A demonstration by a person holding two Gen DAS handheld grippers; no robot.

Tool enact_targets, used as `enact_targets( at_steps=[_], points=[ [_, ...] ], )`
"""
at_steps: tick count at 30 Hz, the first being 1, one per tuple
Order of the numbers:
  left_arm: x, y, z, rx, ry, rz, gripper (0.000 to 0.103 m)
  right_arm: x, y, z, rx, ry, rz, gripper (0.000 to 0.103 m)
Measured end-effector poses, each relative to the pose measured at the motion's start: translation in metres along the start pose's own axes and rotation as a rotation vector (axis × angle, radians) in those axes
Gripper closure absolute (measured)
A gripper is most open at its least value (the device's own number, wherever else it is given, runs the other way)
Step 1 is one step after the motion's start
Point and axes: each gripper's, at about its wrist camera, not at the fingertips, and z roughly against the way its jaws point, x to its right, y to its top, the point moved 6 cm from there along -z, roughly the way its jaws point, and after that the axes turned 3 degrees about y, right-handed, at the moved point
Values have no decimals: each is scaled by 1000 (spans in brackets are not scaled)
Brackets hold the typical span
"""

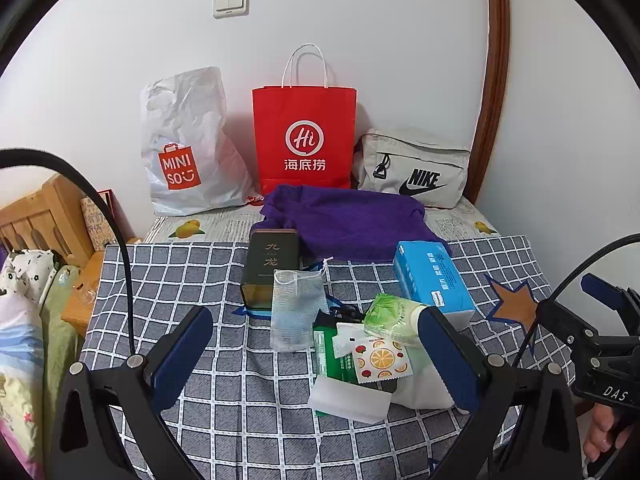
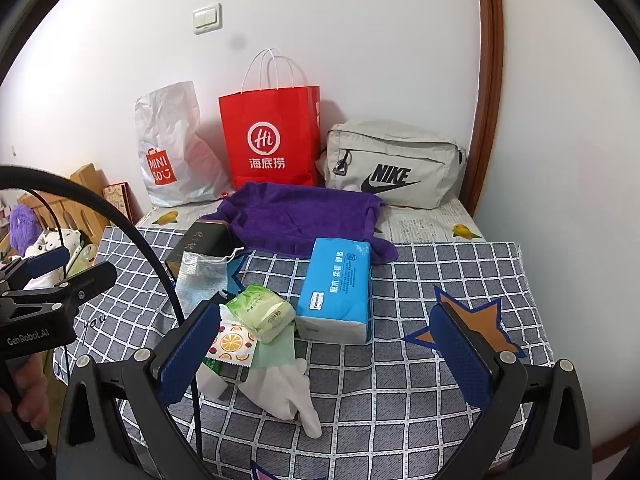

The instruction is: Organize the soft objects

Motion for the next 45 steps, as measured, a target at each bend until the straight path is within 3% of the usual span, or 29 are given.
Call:
enact_targets(
  at_steps=[45],
  points=[
    [4,-4,-3,-6,-26,-15,0,-3,-1,1,4,4,10,0]
  ],
)
